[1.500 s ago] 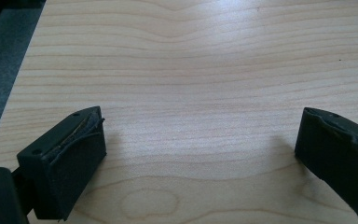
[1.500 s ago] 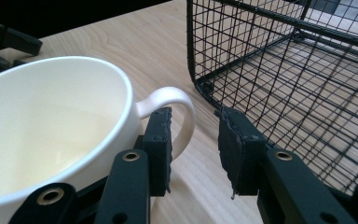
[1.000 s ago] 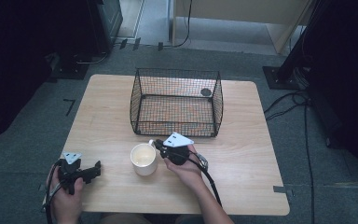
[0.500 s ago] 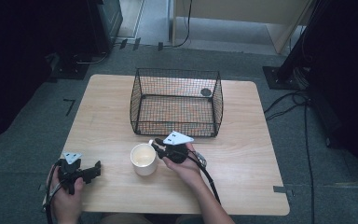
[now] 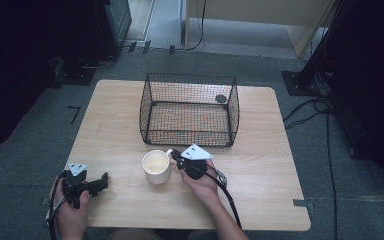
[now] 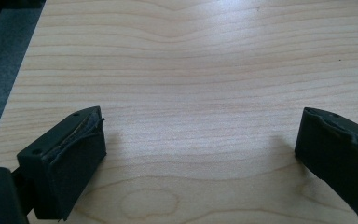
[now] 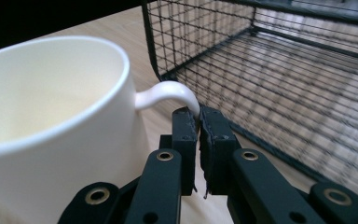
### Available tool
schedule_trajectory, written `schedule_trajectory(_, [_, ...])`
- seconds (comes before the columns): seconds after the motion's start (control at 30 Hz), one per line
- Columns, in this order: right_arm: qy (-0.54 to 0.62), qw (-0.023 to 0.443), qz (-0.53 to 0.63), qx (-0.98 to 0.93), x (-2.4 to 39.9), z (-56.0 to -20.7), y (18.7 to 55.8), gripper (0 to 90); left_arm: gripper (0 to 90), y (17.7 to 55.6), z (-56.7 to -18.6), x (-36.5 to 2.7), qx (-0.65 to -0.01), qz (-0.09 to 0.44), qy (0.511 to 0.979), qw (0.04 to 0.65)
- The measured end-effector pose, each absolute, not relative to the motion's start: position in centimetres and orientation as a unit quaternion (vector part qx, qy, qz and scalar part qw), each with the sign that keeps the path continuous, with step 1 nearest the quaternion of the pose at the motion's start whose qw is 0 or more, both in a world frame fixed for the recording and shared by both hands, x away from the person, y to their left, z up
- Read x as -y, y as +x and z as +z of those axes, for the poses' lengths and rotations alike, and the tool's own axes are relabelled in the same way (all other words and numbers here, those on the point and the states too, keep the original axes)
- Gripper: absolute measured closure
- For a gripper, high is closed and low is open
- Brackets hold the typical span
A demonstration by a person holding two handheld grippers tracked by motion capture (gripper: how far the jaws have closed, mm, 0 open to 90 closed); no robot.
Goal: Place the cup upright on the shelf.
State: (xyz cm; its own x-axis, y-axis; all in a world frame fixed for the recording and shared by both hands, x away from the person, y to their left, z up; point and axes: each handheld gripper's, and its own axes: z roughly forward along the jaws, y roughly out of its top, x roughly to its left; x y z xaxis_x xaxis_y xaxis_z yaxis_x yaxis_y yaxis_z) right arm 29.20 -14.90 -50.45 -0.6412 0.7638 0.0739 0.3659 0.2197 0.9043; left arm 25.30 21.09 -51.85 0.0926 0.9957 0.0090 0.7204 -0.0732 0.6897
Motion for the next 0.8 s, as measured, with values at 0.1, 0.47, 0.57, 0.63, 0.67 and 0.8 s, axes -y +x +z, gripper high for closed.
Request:
schedule_trajectory(0.1, [0.376, 0.201, 0.498, -0.755, 16.3, -50.4, 27.3, 85.5, 1.9, 25.3, -51.9, -21.1, -0.624, 0.253, 0.687, 0.272])
schedule_trajectory(0.47, [0.305, 0.153, 0.502, -0.795, 17.6, -49.2, 25.6, 51.7, 1.9, 25.3, -51.9, -21.1, -0.624, 0.253, 0.687, 0.272])
schedule_trajectory(0.57, [0.282, 0.134, 0.497, -0.809, 17.0, -49.1, 27.2, 58.3, 1.9, 25.3, -51.9, -21.1, -0.624, 0.253, 0.687, 0.272])
schedule_trajectory(0.63, [0.257, 0.121, 0.503, -0.816, 16.7, -49.1, 27.6, 61.5, 1.9, 25.3, -51.9, -21.1, -0.624, 0.253, 0.687, 0.272])
schedule_trajectory(0.67, [0.25, 0.116, 0.503, -0.819, 16.6, -49.0, 27.6, 62.8, 1.9, 25.3, -51.9, -21.1, -0.624, 0.253, 0.687, 0.272])
schedule_trajectory(0.8, [0.229, 0.087, 0.505, -0.828, 17.0, -48.9, 26.9, 72.3, 1.9, 25.3, -51.9, -21.1, -0.624, 0.253, 0.687, 0.272])
